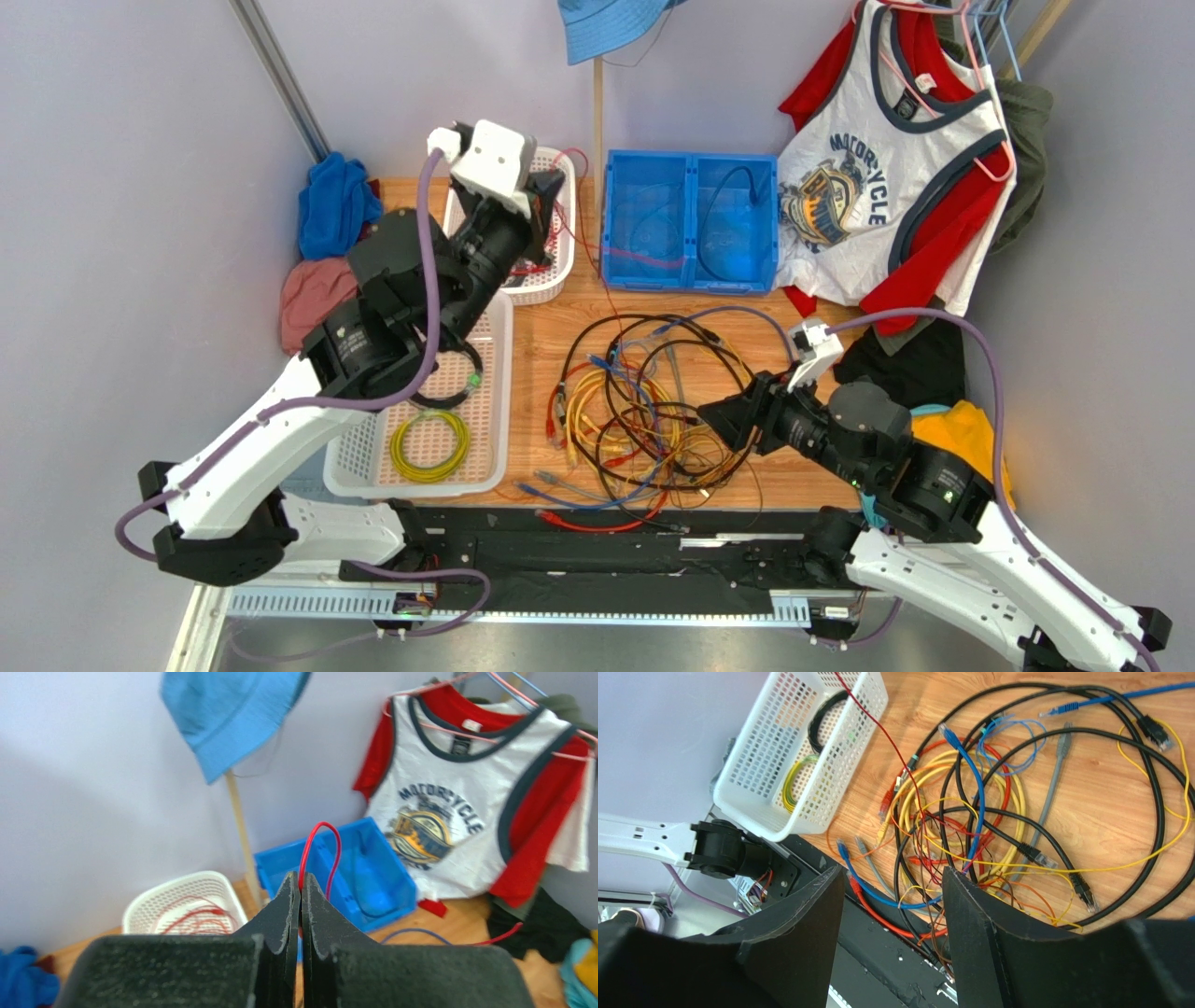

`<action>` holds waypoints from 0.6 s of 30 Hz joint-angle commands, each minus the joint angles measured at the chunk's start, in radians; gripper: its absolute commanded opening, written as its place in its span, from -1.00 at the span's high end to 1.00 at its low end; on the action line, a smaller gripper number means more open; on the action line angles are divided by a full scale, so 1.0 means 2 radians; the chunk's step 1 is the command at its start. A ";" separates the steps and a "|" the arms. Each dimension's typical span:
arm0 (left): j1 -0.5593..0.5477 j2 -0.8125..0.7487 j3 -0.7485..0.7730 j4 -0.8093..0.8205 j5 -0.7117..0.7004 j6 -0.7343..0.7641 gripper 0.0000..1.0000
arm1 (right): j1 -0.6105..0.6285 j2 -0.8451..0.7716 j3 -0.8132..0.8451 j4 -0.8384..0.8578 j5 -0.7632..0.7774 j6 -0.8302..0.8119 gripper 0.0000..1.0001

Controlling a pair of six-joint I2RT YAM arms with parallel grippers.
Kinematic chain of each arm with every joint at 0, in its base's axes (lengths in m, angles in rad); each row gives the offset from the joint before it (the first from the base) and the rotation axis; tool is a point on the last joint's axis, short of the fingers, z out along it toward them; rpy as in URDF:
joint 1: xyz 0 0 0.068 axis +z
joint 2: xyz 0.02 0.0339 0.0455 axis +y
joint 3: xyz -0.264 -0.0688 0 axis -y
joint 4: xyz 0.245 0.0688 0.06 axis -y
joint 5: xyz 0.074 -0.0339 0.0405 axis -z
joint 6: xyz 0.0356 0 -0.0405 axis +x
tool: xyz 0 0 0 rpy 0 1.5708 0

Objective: Untangle the cables

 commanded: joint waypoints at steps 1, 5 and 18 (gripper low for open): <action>0.020 0.024 0.099 -0.017 -0.044 0.067 1.00 | 0.002 -0.016 0.005 0.028 0.009 -0.020 -0.15; 0.020 0.057 0.197 -0.014 -0.035 0.092 1.00 | 0.002 -0.011 -0.001 0.029 0.011 -0.034 -0.21; 0.020 0.093 0.290 -0.028 0.013 0.063 1.00 | 0.002 0.108 -0.045 0.239 -0.028 -0.038 -0.31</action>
